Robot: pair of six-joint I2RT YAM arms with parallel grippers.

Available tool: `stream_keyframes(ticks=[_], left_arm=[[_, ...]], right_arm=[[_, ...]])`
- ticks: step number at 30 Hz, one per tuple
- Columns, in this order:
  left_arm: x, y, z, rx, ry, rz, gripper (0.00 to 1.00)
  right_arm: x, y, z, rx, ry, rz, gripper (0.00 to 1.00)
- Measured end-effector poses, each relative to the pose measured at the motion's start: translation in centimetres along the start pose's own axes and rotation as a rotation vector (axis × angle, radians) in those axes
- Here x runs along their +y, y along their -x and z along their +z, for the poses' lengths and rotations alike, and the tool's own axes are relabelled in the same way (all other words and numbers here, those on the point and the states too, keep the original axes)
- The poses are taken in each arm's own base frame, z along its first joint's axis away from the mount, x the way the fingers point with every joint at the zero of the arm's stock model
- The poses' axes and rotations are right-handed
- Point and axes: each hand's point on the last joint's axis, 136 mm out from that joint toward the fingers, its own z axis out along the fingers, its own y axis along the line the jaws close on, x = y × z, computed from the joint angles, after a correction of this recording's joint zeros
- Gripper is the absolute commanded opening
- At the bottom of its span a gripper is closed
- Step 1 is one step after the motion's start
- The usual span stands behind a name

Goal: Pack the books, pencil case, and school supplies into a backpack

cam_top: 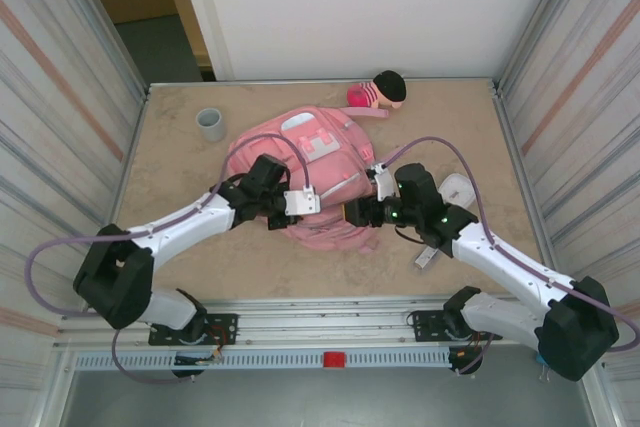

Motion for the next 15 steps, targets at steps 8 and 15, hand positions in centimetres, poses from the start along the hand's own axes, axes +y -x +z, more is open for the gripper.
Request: stream_keyframes(ticks=[8, 15], left_arm=[[1.4, 2.3, -3.0, -0.120, 0.025, -0.140, 0.02], [1.3, 2.4, -3.3, -0.153, -0.008, -0.213, 0.02]], right_arm=[[2.5, -3.1, 1.6, 0.096, 0.027, 0.051, 0.54], [1.2, -5.3, 4.1, 0.182, -0.022, 0.082, 0.54]])
